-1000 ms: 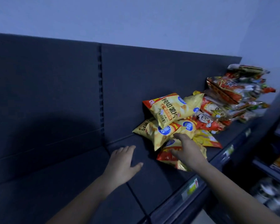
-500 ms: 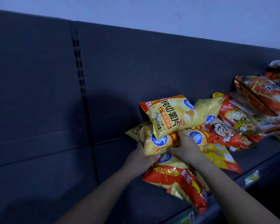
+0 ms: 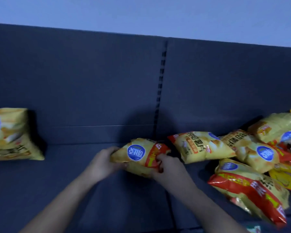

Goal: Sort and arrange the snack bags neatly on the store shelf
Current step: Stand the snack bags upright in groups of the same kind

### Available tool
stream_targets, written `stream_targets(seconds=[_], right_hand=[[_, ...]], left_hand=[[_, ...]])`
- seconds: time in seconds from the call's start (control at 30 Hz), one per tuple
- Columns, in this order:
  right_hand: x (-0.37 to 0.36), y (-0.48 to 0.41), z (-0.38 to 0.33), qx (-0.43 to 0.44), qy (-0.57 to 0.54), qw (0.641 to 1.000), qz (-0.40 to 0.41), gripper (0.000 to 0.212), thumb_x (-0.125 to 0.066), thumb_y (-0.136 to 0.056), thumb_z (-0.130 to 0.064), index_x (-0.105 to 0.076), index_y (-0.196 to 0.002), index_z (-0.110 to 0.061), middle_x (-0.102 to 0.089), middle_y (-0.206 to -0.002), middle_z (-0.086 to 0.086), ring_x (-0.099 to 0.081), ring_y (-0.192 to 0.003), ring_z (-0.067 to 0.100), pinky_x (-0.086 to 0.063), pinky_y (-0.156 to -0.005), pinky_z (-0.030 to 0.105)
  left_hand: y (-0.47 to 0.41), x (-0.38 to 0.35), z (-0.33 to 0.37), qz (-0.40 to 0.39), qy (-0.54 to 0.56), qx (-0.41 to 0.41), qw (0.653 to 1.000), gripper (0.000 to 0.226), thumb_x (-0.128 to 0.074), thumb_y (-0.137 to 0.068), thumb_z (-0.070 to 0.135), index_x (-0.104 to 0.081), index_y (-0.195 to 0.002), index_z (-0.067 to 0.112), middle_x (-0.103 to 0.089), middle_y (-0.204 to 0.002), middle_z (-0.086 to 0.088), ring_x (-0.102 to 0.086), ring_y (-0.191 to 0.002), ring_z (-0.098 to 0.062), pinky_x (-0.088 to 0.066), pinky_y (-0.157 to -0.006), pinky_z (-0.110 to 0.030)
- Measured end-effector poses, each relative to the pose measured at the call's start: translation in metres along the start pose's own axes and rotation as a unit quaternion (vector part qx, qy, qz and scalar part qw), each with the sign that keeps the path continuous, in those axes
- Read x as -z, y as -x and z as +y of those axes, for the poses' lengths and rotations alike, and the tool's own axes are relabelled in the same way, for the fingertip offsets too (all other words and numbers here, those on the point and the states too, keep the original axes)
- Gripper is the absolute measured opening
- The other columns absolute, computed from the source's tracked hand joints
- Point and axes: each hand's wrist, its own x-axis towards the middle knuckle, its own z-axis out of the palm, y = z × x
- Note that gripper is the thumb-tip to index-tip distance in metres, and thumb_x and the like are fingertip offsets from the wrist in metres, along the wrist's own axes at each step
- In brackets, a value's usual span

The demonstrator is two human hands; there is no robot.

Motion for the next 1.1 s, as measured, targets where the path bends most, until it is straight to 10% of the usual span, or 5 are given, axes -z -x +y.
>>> stream_targets(seconds=[0.27, 0.43, 0.73, 0.9, 1.1], right_hand=[[-0.092, 0.024, -0.144, 0.159, -0.152, 0.954, -0.202, 0.047, -0.066, -0.084, -0.029, -0.051, -0.128, -0.019, -0.061, -0.119, -0.001, -0.056, -0.106, 0.011, -0.044, -0.097, 0.027], [-0.085, -0.026, -0.139, 0.123, -0.183, 0.975, -0.020, 0.027, -0.058, -0.086, -0.010, -0.065, -0.112, -0.014, -0.067, -0.107, -0.001, -0.061, -0.100, 0.012, -0.046, -0.089, 0.023], [-0.084, -0.076, -0.103, -0.061, -0.181, 0.961, -0.202, 0.109, -0.067, -0.065, -0.066, -0.020, -0.149, -0.016, -0.037, -0.148, 0.004, -0.041, -0.132, 0.022, -0.034, -0.107, 0.032], [-0.087, -0.058, -0.106, -0.065, -0.249, 0.920, -0.296, 0.039, -0.070, -0.078, -0.044, -0.062, -0.108, -0.021, -0.070, -0.095, -0.009, -0.067, -0.086, 0.007, -0.051, -0.072, 0.019], [-0.108, -0.046, -0.136, -0.088, -0.424, 0.860, -0.271, 0.050, -0.077, -0.066, -0.033, -0.063, -0.111, -0.016, -0.073, -0.103, 0.001, -0.066, -0.099, 0.018, -0.051, -0.080, 0.029]], left_hand=[[0.056, 0.085, -0.104, 0.188, -0.021, 0.068, 0.980, 0.042, -0.067, -0.084, 0.009, -0.055, -0.124, 0.005, -0.058, -0.126, -0.008, -0.052, -0.121, -0.023, -0.037, -0.099, -0.028], [0.087, 0.086, -0.110, 0.275, -0.021, 0.012, 0.961, 0.023, -0.064, -0.079, 0.002, -0.054, -0.082, 0.023, -0.058, -0.087, 0.002, -0.058, -0.085, -0.021, -0.040, -0.073, -0.025], [0.085, 0.049, -0.099, 0.063, 0.098, 0.151, 0.982, 0.067, -0.056, -0.068, 0.073, -0.062, -0.110, 0.022, -0.067, -0.099, 0.007, -0.063, -0.095, -0.012, -0.051, -0.085, -0.030], [0.074, 0.045, -0.092, 0.094, 0.247, 0.158, 0.951, 0.054, -0.073, -0.075, 0.046, -0.046, -0.114, 0.021, -0.063, -0.108, 0.005, -0.062, -0.099, -0.012, -0.053, -0.082, -0.026], [0.098, 0.081, -0.129, 0.124, 0.261, 0.072, 0.955, 0.064, -0.078, -0.075, 0.016, -0.038, -0.125, 0.026, -0.063, -0.111, 0.004, -0.063, -0.102, -0.012, -0.053, -0.092, -0.038]])
